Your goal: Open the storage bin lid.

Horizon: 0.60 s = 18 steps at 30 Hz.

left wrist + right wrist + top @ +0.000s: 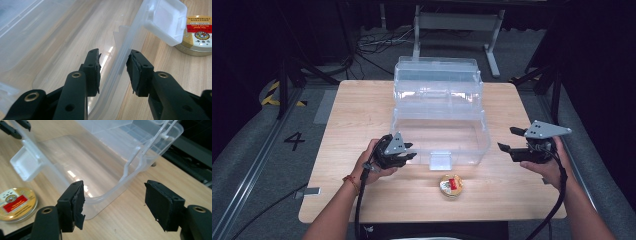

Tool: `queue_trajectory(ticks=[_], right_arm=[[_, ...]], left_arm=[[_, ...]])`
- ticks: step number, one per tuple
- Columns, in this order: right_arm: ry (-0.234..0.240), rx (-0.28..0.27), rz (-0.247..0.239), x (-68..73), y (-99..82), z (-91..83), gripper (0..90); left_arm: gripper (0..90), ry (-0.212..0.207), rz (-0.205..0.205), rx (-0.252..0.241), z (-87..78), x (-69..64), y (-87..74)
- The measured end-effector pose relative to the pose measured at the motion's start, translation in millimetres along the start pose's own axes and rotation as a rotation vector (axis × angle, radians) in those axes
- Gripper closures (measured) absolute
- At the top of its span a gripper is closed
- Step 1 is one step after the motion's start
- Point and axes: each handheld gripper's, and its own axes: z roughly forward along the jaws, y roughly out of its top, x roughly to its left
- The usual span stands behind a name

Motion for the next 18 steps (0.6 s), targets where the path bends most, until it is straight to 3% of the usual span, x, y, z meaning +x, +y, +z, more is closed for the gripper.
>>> queue_trajectory(ticks=[7, 13, 18], right_arm=[[0.038, 0.05, 0.011, 10.9, -21.0, 1.5, 27.9], [0.098, 0.1, 0.022, 23.9, -39.0, 7.4, 28.0], [0.167, 0.15, -0.003, 41.4, -48.0, 18.9, 28.3]], left_arm=[[62.8, 0.005, -0.003, 0.001, 0.2, -0.7, 0.1], [62.8, 0.004, -0.004, 0.003, 0.1, -0.6, 0.3], [62.6, 0.005, -0.001, 0.004, 0.3, -0.7, 0.4]])
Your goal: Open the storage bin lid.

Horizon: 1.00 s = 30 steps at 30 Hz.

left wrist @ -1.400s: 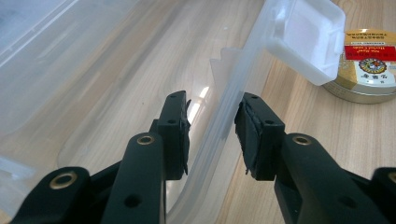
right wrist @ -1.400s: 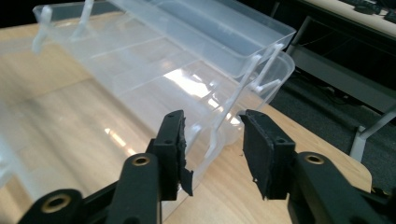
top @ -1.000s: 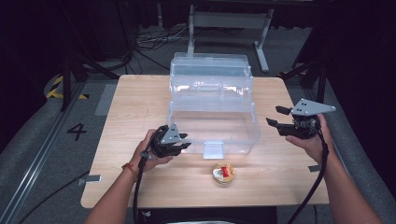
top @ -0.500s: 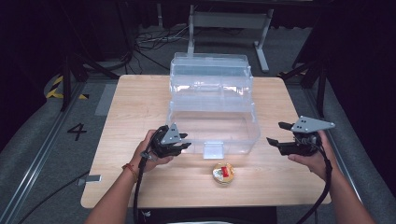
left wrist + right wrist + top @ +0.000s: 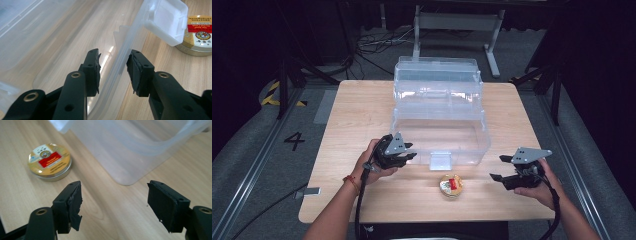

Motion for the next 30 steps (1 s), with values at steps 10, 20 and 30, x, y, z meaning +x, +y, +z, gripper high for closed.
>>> queue_trajectory(ticks=[10, 20, 30], right_arm=[[0.11, 0.088, -0.053, 28.0, 0.7, 31.3, 27.6], [0.196, 0.145, -0.1, 52.6, 15.4, 58.4, 26.1], [0.239, 0.204, -0.112, 65.8, 36.5, 83.2, 20.3]], left_arm=[[62.3, 0.005, 0.002, 0.004, 0.1, -0.8, 0.1], [61.9, 0.006, 0.002, 0.007, 0.2, -0.9, 0.2], [61.2, 0.004, 0.002, 0.01, 0.5, -0.4, -0.1]])
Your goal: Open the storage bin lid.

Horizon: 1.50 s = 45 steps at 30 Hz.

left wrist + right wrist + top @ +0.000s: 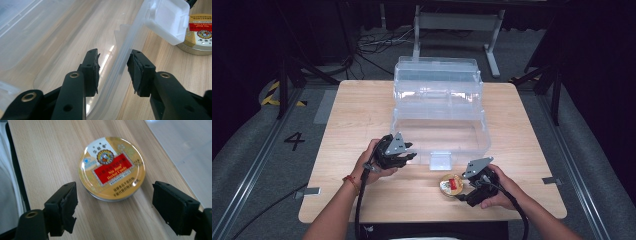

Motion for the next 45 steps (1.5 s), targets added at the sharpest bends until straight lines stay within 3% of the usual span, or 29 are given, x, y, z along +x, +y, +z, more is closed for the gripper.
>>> queue_trajectory(ticks=[8, 20, 25, 33, 39, 43, 45], right_arm=[[-0.003, 0.054, -0.018, 5.1, 15.8, 12.5, 16.1], [-0.013, 0.127, -0.045, 9.2, 36.0, 30.4, 17.4], [-0.009, 0.163, -0.056, 10.2, 36.0, 37.0, 19.2], [-0.015, 0.163, -0.055, 10.4, 34.9, 38.0, 19.9], [-0.039, 0.177, -0.091, 11.7, 31.4, 33.3, 20.1], [-0.045, 0.182, -0.089, 10.2, 26.3, 29.3, 20.1], [-0.05, 0.181, -0.088, 9.3, 23.1, 26.9, 20.2]], left_arm=[[61.4, -0.005, 0.002, 0.001, 0.0, 1.0, 0.0], [60.2, -0.006, -0.001, 0.005, 1.1, 1.1, 0.2], [59.3, -0.016, -0.003, 0.006, 2.7, 2.4, 0.4], [58.6, -0.004, 0.003, 0.022, 3.3, 1.8, 1.8], [50.3, 0.011, -0.026, 0.039, 3.7, 2.7, 1.0], [39.4, 0.044, -0.075, 0.035, 3.3, 1.7, 4.2], [35.5, 0.052, -0.073, 0.041, 2.8, -0.8, 7.6]])
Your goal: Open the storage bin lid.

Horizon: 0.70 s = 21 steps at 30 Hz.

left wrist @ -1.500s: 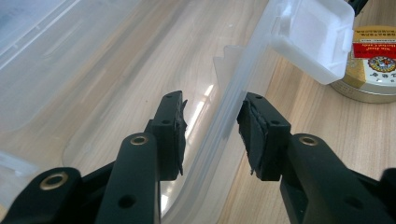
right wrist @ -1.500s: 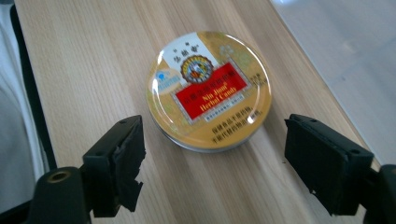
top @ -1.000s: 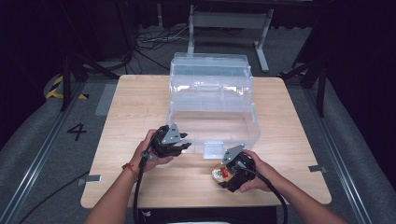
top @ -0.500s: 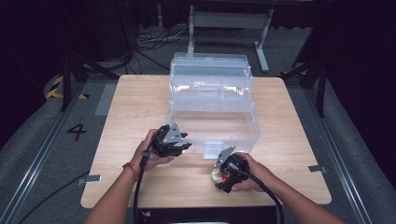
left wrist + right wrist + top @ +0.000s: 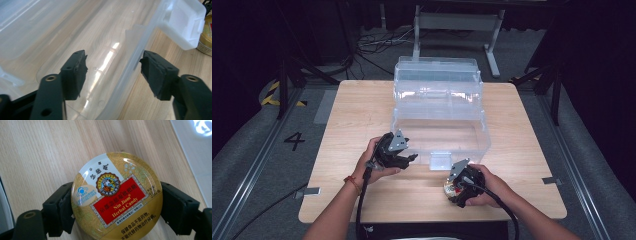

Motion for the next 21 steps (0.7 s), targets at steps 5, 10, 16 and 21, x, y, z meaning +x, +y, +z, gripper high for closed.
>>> queue_trajectory(ticks=[5, 10, 16, 21], right_arm=[[0.002, -0.005, 0.014, -1.3, -8.6, -3.2, 20.2], [0.001, 0.008, 0.021, -4.7, -16.0, -6.6, 20.2], [0.014, 0.007, 0.029, -7.0, -23.8, -8.9, 20.1], [0.025, 0.003, 0.036, -7.6, -27.3, -9.6, 19.9]], left_arm=[[25.8, 0.03, -0.013, -0.009, -5.3, -3.3, 5.4], [22.1, 0.079, -0.017, -0.031, -19.2, -3.3, 13.4], [20.8, 0.109, -0.015, -0.031, -42.1, 0.8, 14.9], [19.0, 0.124, 0.004, 0.008, -55.9, 2.8, 8.0]])
